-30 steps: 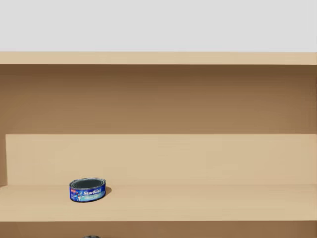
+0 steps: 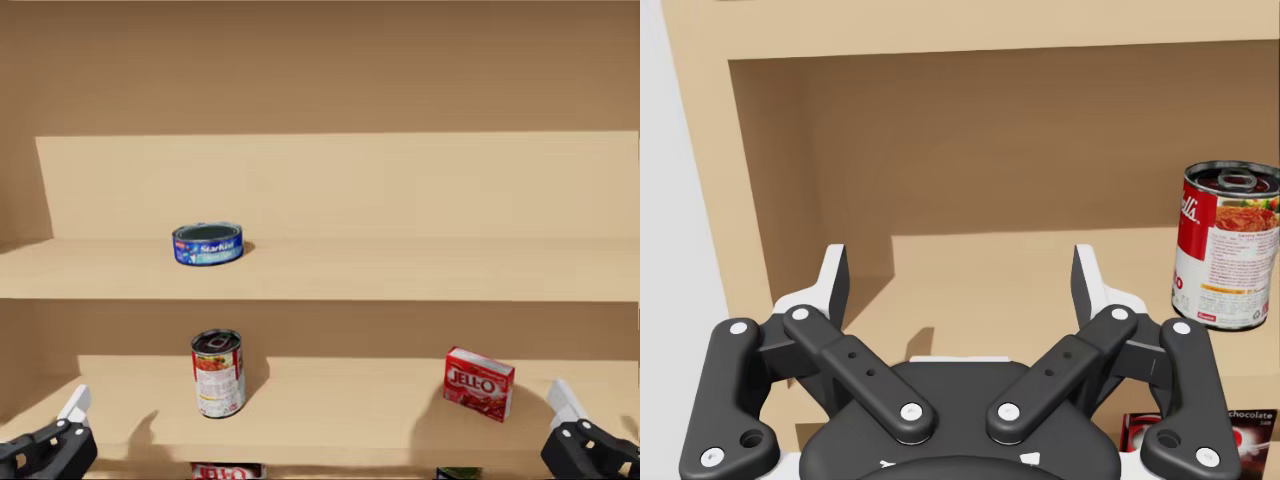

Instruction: Look through the shelves, find the red soup can, and take it.

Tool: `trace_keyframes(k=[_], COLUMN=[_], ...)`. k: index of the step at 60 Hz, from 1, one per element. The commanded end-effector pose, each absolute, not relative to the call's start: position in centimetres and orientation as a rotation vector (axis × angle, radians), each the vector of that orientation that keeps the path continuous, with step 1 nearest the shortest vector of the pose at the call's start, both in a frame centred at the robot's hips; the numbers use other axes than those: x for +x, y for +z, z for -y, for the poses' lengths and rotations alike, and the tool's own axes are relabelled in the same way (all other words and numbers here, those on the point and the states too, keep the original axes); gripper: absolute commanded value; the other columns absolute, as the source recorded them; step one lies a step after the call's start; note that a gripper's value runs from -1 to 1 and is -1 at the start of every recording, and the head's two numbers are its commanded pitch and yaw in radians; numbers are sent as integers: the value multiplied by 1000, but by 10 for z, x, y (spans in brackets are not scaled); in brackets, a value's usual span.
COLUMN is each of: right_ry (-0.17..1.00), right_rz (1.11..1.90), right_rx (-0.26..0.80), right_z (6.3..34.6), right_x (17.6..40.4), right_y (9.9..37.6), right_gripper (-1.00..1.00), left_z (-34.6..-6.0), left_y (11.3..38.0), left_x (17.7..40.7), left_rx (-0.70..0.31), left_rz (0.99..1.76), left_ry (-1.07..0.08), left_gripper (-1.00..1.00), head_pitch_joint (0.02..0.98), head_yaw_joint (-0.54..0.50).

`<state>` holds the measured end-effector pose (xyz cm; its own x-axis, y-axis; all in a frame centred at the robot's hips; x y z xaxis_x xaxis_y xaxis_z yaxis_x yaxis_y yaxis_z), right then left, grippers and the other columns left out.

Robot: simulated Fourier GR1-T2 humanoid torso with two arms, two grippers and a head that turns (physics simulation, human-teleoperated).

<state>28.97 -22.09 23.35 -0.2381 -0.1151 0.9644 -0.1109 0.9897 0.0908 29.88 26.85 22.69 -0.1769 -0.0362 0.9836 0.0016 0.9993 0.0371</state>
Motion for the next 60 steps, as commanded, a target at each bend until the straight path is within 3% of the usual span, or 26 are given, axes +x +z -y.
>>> trace_keyframes(k=[1,14,25,29,37,47,60], right_ry=[3,0,-6,-8,-3,0,-13], right_rz=[1806,1798,1799,1798,1795,1794,1789], right_rx=[156,162,162,163,163,166,174], right_z=[221,221,222,223,223,223,224], right_x=[290,290,290,290,290,291,291], right_y=[232,233,233,233,232,232,233], right_gripper=[-1000,-1000,-1000,-1000,-1000,-1000,-1000], left_z=[-269,-266,-247,-237,-215,-192,-171], left_y=[227,228,242,251,266,284,290], left_x=[299,298,281,272,259,265,287], left_rx=[25,-6,-57,-81,-130,-234,-222], left_rz=[1749,1747,1763,1736,1610,1568,1561], left_ry=[-38,-41,-63,-120,-223,-283,-300], left_gripper=[-1000,-1000,-1000,-1000,-1000,-1000,-1000], head_pitch_joint=[391,513,526,525,520,519,518], head_yaw_joint=[98,256,250,243,234,238,239])
